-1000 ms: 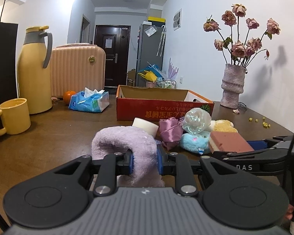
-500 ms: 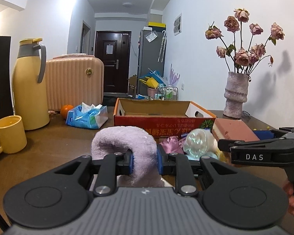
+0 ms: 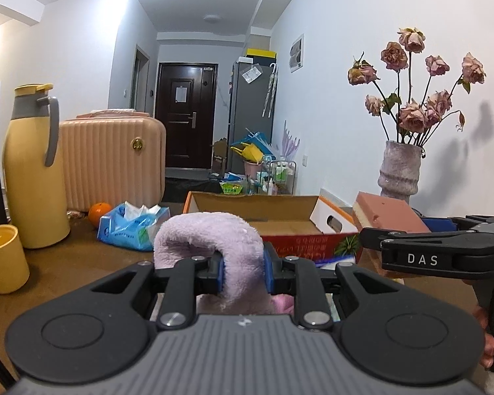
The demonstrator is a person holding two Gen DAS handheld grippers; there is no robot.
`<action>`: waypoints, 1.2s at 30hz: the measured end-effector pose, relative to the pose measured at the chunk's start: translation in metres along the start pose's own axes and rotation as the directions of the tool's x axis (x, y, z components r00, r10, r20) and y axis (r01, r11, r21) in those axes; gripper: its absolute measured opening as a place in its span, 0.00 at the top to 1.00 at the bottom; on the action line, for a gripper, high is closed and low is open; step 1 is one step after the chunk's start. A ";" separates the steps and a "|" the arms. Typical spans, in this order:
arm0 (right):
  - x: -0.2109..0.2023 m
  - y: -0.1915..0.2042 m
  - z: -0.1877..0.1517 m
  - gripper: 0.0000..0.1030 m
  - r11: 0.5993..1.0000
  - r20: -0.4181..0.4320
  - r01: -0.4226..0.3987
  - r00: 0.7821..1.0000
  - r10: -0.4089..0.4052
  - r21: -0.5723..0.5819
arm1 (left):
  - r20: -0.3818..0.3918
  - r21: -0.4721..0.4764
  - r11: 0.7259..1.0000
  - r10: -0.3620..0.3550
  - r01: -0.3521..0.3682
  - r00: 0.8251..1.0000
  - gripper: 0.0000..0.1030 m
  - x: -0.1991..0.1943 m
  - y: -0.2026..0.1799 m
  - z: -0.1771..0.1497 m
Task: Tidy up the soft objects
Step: 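Carry the lilac sock and pink sponge together over the cardboard box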
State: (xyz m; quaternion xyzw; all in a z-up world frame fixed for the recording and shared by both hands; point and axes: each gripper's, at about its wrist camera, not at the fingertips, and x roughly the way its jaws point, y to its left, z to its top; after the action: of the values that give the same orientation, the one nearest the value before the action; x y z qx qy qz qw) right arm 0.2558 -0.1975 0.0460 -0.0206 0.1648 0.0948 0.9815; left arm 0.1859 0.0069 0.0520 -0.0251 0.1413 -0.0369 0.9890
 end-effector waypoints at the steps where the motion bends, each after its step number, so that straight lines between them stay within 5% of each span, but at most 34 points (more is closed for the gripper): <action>1: 0.003 -0.001 0.003 0.26 1.000 0.004 0.000 1.000 0.000 0.002 | 0.003 0.000 1.000 0.000 0.000 1.000 0.78 0.003 0.000 0.003; 23: 0.066 -0.014 0.057 0.25 1.000 0.046 0.007 0.999 -0.008 0.022 | 0.041 -0.064 0.998 0.030 -0.027 0.999 0.78 0.075 0.003 0.057; 36: 0.121 -0.024 0.071 0.25 1.000 0.003 0.013 1.000 -0.013 0.018 | 0.045 -0.072 0.997 0.037 -0.034 0.998 0.78 0.127 0.011 0.078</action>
State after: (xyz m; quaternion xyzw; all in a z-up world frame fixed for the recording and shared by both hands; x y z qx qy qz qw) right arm 0.3957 -0.1941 0.0737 -0.0126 0.1642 0.0870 0.9825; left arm 0.3302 0.0104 0.0904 -0.0587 0.1201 -0.0136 0.9909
